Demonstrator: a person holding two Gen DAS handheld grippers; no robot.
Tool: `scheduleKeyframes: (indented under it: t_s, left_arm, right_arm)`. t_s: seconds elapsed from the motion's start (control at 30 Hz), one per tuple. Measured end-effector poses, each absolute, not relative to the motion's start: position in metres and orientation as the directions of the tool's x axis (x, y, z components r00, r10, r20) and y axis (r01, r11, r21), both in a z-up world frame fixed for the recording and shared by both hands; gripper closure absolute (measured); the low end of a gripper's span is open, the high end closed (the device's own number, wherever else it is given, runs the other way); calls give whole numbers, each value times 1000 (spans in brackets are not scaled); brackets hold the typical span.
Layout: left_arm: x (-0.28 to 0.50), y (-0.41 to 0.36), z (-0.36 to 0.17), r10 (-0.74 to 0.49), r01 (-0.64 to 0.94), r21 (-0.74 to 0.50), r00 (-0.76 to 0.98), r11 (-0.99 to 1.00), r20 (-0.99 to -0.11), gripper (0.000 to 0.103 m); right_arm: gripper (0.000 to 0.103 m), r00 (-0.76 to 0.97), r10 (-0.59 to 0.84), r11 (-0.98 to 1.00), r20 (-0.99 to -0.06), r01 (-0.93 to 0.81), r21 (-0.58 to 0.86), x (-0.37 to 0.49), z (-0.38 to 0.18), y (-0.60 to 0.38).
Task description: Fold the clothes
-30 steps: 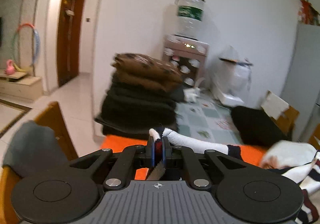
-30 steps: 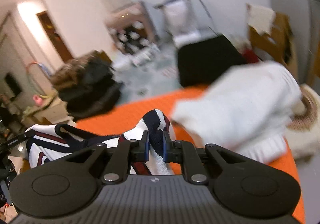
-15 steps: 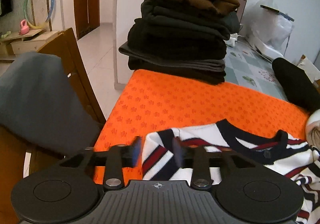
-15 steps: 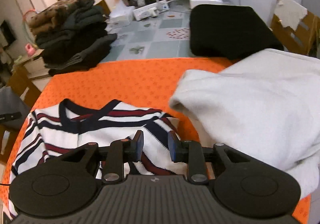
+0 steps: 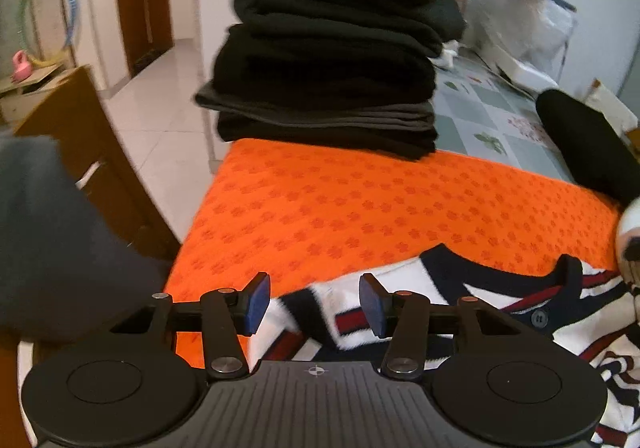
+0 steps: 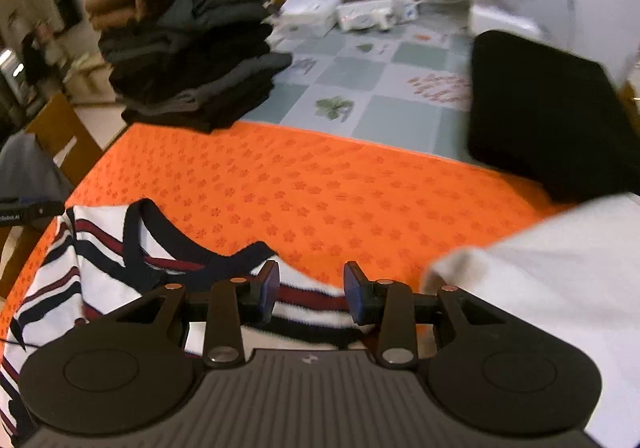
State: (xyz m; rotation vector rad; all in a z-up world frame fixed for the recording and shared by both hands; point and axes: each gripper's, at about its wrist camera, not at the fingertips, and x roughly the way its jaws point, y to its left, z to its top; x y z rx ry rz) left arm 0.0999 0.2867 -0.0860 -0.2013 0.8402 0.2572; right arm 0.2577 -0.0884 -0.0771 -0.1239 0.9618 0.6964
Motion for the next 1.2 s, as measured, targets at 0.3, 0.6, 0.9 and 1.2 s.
scheduleKeyframes:
  t_s: [0.3, 0.6, 0.9, 1.2]
  left_arm:
    - [160, 270, -108, 18, -135, -78, 594, 988, -804, 50]
    - [202, 215, -106, -255, 197, -171, 563, 965, -786, 50]
    - [229, 168, -120, -402, 526, -129, 445, 840, -801, 48]
    - [234, 139, -114, -531, 658, -175, 390, 732, -753, 73]
  right_arm:
    - [62, 226, 517, 710, -826, -652, 266, 292, -110, -50]
    - [79, 87, 530, 644, -843, -689, 334, 309, -134, -23]
    - [95, 181, 609, 634, -772, -697, 337, 281, -94, -50]
    - [95, 242, 625, 599, -742, -758, 258, 249, -63, -50]
